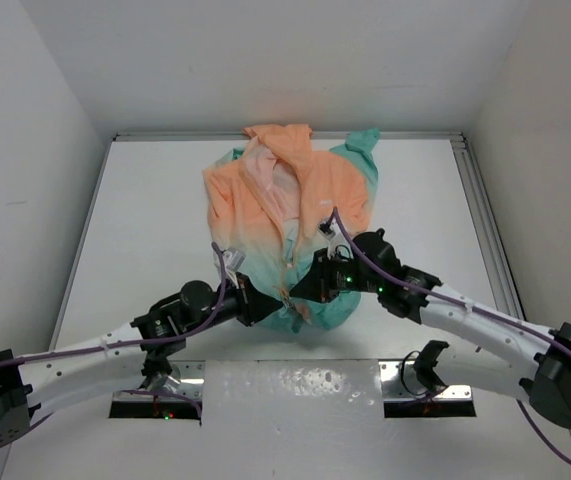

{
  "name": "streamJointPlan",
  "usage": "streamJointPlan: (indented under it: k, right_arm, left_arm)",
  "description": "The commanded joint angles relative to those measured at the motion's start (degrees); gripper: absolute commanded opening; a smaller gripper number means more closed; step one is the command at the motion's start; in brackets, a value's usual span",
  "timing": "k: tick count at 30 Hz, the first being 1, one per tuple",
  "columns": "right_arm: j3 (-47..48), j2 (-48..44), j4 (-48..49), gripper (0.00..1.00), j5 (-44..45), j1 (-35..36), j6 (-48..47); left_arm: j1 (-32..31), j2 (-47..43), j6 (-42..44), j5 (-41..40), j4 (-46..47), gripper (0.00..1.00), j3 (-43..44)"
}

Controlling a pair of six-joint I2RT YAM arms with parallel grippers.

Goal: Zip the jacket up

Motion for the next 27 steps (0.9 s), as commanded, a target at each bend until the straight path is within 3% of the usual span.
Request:
streamJointPlan:
  k: [1,8,12,18,22,27]
  right_arm:
    - [5.43,3.16,-1.1,0.0,3.74,0.06,0.16]
    - [8.86,9.06,-2.0,0.0,5.68,0.15,0.86]
    - [7.81,5.91,-2.0,0.0,5.5,0.15,1.65]
    - [8.77,1.5,-9.71,0.0,5.94,0.15,2.09]
    - [10.88,8.52,-9.91,0.0,7.44,0.15,2.53]
    - [10.8,14.33,-3.17,0.0,8.84,0.24,4.63]
  left_arm:
    - [-1.06,0.84,1.64,1.75,0.23,0.0,2.92]
    - [-1.14,-0.04,1.65,3.34,-0.12,0.0,3.72]
    - [-1.23,-0.48,1.38,2.2,-1.18,0.0,3.1]
    - [-1.23,1.71,1.29,3.78,1.01,0.0,3.01]
    - [-1.85,2.6,1.91,5.18,1.28,0.0,4.77]
    - [-3.08,2.77,1.91,7.03,0.93,0.0,6.0]
